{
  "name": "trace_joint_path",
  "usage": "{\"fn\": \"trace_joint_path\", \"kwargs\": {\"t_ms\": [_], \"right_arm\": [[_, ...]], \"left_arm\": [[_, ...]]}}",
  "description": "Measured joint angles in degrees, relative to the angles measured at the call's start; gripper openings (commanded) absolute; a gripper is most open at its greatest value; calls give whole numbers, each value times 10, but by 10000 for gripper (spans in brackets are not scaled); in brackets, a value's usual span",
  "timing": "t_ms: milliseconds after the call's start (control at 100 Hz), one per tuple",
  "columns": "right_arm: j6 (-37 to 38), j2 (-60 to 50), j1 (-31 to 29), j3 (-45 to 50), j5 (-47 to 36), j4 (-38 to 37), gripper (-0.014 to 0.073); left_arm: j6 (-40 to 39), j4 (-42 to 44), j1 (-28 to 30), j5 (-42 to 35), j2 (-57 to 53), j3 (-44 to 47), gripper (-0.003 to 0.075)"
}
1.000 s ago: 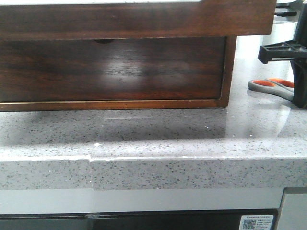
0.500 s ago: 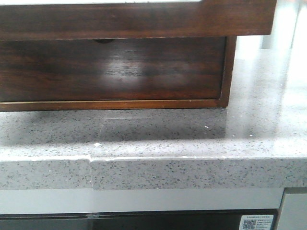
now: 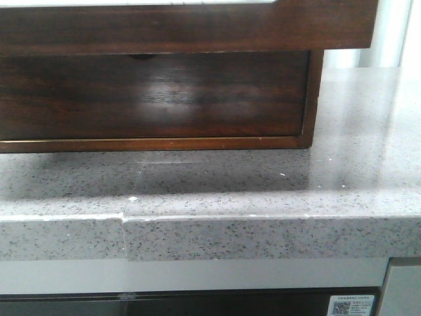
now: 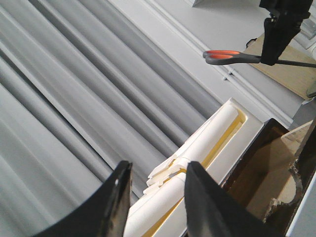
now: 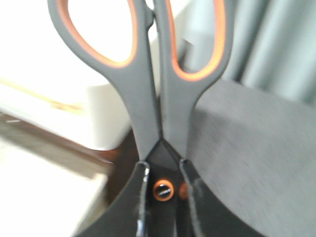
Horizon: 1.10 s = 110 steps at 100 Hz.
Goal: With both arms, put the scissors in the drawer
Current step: 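Carry the scissors with the right gripper into the open drawer and release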
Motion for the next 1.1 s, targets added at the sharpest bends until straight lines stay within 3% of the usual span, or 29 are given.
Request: {"fn": "trace_joint_path", "kwargs": {"t_ms": [500, 1100], "right_arm": [[-136, 72, 215, 0, -63, -8, -69], [-146, 175, 236, 0, -63, -48, -69]], "left_arm": [[0, 0, 0, 0, 0, 0, 241], [0, 0, 0, 0, 0, 0, 241]]}}
